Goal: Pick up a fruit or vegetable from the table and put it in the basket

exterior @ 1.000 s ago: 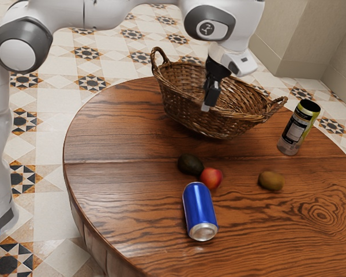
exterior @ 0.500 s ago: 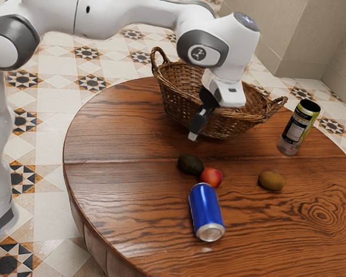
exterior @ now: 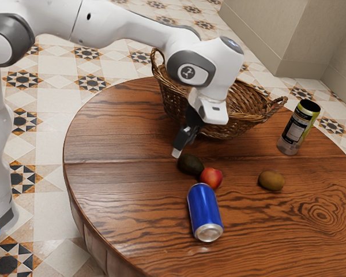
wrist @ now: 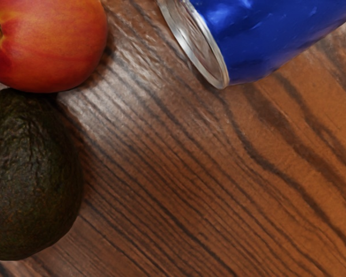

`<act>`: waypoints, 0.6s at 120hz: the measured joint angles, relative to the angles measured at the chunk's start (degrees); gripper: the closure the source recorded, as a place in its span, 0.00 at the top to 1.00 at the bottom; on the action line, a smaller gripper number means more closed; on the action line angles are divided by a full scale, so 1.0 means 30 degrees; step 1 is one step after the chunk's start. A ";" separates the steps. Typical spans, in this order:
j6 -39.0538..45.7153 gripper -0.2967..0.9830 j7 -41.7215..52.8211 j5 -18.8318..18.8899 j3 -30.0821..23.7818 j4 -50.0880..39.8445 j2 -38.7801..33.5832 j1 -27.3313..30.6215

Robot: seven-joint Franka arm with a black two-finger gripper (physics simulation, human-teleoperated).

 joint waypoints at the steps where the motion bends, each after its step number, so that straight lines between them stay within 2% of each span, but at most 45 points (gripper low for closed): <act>1: 0.0022 0.77 0.0021 0.0015 0.0001 0.0013 0.0000 -0.0009; 24: 0.0349 0.77 0.0658 0.0565 -0.0036 0.1037 0.1182 -0.0031; 43: 0.0463 0.76 0.1096 0.0312 -0.0028 0.1191 0.1867 0.2095; 72: 0.0526 0.77 0.1587 0.0190 -0.0487 0.1013 0.1874 0.2482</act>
